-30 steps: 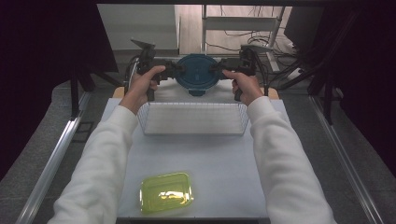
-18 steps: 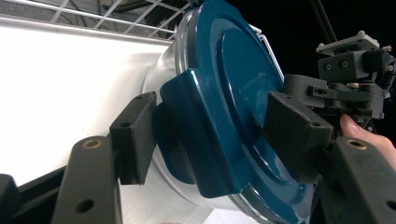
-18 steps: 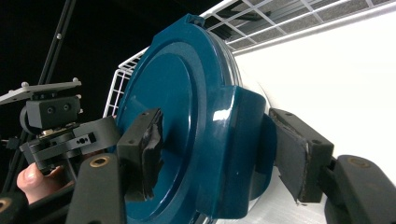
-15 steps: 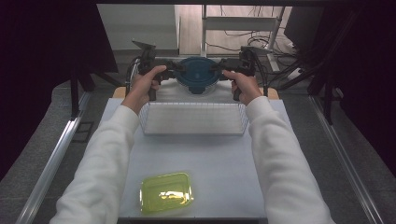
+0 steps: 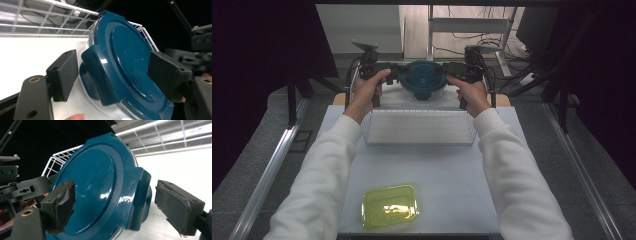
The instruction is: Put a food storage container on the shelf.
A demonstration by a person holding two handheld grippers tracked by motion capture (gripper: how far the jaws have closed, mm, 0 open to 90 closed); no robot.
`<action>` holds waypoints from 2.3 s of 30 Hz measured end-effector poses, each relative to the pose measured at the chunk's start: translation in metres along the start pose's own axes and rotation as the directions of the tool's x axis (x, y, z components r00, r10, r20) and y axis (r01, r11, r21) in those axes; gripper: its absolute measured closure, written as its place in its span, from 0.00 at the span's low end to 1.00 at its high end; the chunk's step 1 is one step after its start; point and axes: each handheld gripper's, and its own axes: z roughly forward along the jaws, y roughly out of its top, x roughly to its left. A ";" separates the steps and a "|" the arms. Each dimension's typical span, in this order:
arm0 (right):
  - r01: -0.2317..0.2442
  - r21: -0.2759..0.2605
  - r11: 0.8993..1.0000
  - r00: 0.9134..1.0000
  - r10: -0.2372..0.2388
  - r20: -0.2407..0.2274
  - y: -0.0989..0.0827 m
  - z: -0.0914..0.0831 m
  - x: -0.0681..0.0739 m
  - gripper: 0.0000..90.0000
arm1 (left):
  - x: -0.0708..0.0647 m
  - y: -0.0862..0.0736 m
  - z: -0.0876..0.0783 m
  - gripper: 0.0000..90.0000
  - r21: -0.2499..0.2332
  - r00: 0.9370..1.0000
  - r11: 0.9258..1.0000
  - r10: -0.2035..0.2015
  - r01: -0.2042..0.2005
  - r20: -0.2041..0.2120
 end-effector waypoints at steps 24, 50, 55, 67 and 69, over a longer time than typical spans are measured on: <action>0.313 -0.077 0.947 0.941 -0.320 -0.113 -0.060 -0.073 -0.007 0.30 | -0.042 -0.092 -0.061 0.23 -0.002 0.959 0.960 0.280 -0.280 -0.030; 0.416 0.014 0.909 0.907 -0.414 -0.083 -0.179 -0.095 -0.066 0.31 | -0.005 -0.210 -0.081 0.25 0.092 0.949 0.948 0.309 -0.304 -0.058; 0.409 0.033 0.912 0.911 -0.407 -0.062 -0.192 -0.096 -0.078 0.31 | 0.001 -0.223 -0.082 0.25 0.117 0.949 0.948 0.306 -0.296 -0.078; 0.387 0.084 0.918 0.922 -0.385 -0.041 -0.213 -0.091 -0.097 0.31 | 0.009 -0.235 -0.080 0.26 0.167 0.947 0.946 0.299 -0.279 -0.116; 0.386 0.091 0.918 0.922 -0.384 -0.039 -0.214 -0.090 -0.096 0.31 | 0.010 -0.236 -0.078 0.26 0.174 0.944 0.943 0.306 -0.282 -0.126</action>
